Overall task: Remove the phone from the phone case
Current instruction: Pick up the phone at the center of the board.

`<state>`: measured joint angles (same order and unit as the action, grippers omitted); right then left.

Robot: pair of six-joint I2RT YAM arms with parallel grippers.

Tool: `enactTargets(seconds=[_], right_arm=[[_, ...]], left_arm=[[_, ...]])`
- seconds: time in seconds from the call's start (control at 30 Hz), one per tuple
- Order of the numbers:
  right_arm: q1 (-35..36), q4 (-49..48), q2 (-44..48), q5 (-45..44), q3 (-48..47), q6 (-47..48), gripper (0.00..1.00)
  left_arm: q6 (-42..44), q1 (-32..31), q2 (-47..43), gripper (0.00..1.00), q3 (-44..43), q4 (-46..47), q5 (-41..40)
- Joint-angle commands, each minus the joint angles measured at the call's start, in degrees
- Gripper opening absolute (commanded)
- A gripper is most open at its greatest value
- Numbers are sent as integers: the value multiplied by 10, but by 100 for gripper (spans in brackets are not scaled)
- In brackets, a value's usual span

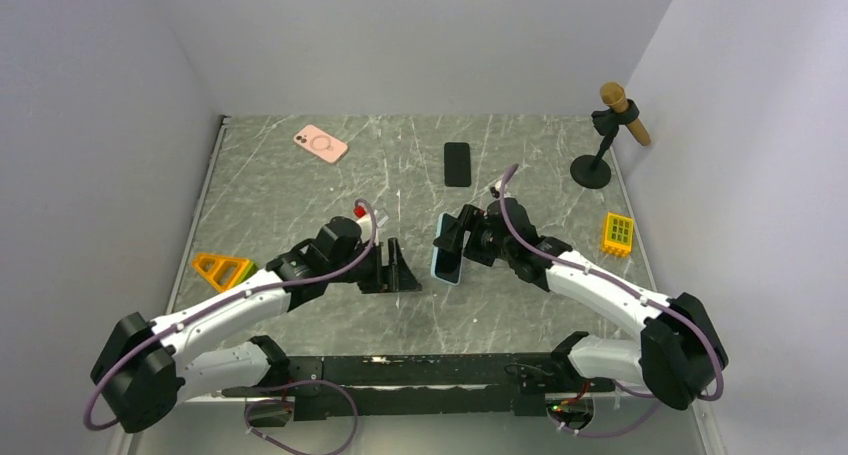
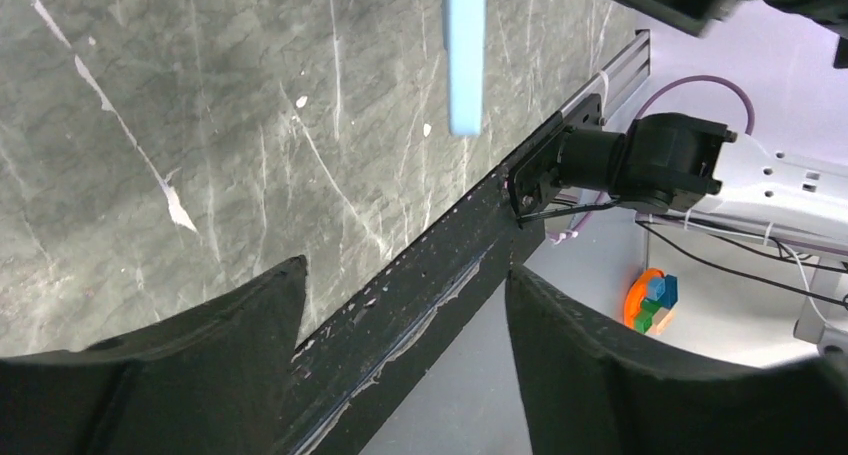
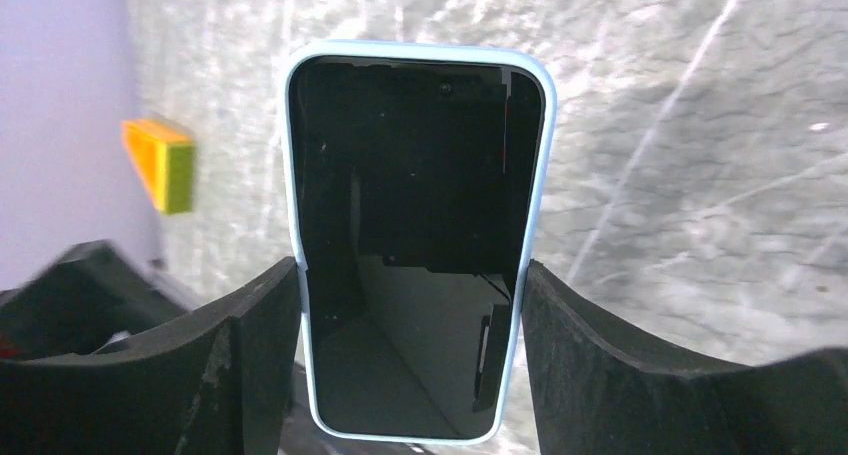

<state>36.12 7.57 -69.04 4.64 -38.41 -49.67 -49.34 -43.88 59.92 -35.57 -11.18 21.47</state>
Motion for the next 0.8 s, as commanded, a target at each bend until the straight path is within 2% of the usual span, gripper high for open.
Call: enactTargets(seconds=[0.0,0.1,0.23,0.4,0.43,0.5,0.53,0.57,0.63,0.67,0.7,0.77], right_arm=[[2,-94,41,34,1,-105,0],[11,-92,45,41,-15,-116,0],[32,-80,44,38,-39,-119,0],[64,-78,55,35,-49,-131,0],[69,-78,59,33,-49,-132,0],[80,-78,75,31,-46,-134,0],[81,-78,81,36,-45,-132,0],[82,-78,84,44,-46,-121,2],[79,-34,89,57,-67,-76,60],[76,-6,93,57,-79,-43,82],[71,15,100,62,-87,-9,96],[42,25,120,105,-85,36,100]], left_arm=[[-3,-17,40,79,-48,52,-11],[-11,-30,60,78,-59,72,-14],[-22,-35,77,72,-65,93,-18],[-8,-35,89,57,-87,61,-46],[-4,-35,90,52,-91,51,-51],[10,-36,92,24,-97,44,-53],[15,-35,92,4,-100,39,-52],[20,-35,90,0,-103,34,-54],[33,-35,75,0,-99,44,-46],[37,-33,59,0,-95,55,-38],[40,-30,45,0,-89,65,-25],[39,-17,16,0,-70,93,18]])
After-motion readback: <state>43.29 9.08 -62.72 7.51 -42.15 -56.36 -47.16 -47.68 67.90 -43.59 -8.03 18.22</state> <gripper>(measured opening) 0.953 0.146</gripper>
